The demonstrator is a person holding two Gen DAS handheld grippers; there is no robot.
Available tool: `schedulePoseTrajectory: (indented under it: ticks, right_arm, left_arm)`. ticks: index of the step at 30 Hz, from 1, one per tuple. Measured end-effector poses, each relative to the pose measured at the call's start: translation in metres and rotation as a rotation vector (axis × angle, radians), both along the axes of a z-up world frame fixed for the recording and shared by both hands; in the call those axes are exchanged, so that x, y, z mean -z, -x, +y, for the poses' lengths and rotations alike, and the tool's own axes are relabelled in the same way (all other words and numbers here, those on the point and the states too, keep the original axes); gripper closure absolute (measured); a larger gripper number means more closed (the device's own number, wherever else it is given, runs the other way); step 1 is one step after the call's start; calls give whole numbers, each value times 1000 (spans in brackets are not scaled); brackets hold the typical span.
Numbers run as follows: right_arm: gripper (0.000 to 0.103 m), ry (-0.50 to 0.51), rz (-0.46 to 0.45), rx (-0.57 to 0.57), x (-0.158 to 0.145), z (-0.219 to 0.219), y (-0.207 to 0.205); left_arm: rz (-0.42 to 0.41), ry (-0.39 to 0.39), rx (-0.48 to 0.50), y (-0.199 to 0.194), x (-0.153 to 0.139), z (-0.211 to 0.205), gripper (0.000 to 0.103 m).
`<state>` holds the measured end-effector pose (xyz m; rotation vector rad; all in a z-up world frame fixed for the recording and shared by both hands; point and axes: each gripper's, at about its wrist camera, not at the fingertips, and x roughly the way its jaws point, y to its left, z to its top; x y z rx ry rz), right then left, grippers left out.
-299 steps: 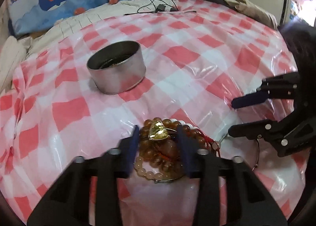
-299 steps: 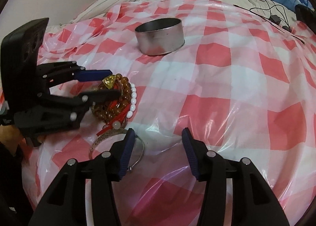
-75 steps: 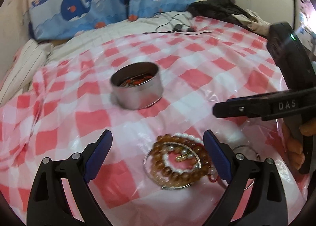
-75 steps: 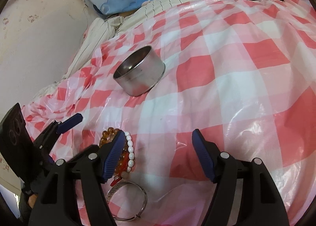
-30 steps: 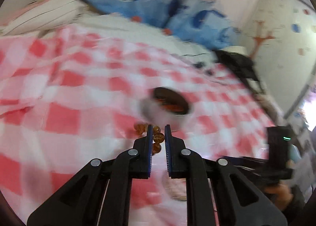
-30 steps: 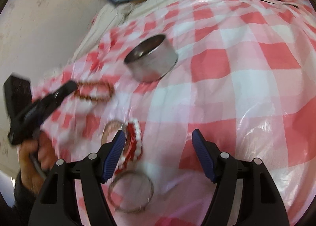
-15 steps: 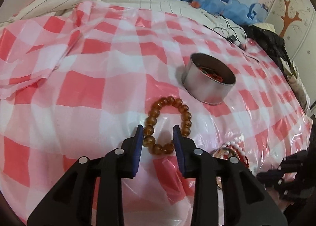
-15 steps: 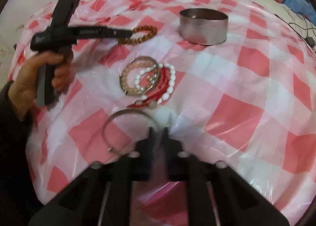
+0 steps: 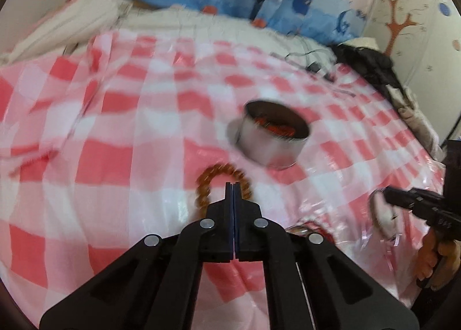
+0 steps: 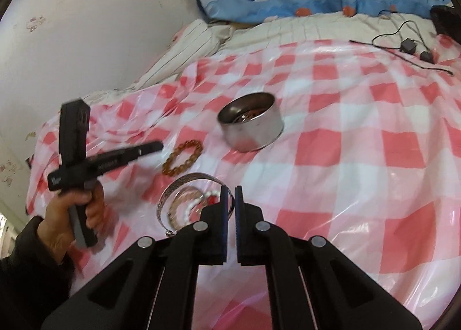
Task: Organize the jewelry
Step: 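Lift the amber bead bracelet and carry it toward the silver tin with the left gripper, then lower the amber bead bracelet into the silver tin and open the left gripper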
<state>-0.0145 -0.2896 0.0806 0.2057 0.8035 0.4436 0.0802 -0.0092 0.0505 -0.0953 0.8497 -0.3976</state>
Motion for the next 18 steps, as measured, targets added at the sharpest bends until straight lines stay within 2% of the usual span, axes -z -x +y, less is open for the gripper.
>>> schedulePoseTrajectory:
  ticks: [2, 3, 4, 7, 8, 9, 10, 11, 13, 14, 15, 16, 18]
  right_arm:
    - [98, 37, 1, 27, 4, -1, -3]
    - [98, 65, 7, 42, 8, 1, -7]
    - [98, 82, 13, 48, 12, 3, -9]
    - [94, 153, 56, 54, 25, 9, -14]
    - [87, 162, 62, 58, 26, 9, -15]
    - [64, 167, 55, 66, 26, 9, -14]
    - [51, 177, 38, 79, 25, 8, -12]
    - [51, 191, 31, 81, 25, 9, -11]
    - [51, 227, 72, 77, 35, 11, -15]
    - [52, 259, 108, 70, 43, 14, -18]
    - [60, 307, 118, 58, 48, 19, -18]
    - [76, 332, 103, 35, 48, 25, -16]
    - [98, 348, 84, 15, 46, 31, -13]
  left_arm:
    - [14, -54, -41, -5, 12, 1, 76]
    - [15, -64, -51, -6, 16, 2, 58]
    - [17, -70, -61, -8, 20, 3, 56]
    - [33, -101, -45, -9, 27, -1, 56]
    - [31, -116, -36, -8, 29, -3, 56]
    - [25, -144, -22, -7, 29, -7, 60]
    - [15, -180, 0, -5, 30, -13, 70]
    - [8, -209, 18, -4, 30, -18, 74]
    - [-5, -267, 58, 1, 31, -29, 90]
    - [-7, -285, 72, 2, 31, -32, 92]
    - [-8, -286, 81, 3, 30, -33, 92]
    - [-6, -257, 91, 5, 27, -33, 92]
    - [-10, -145, 99, 7, 15, -26, 92]
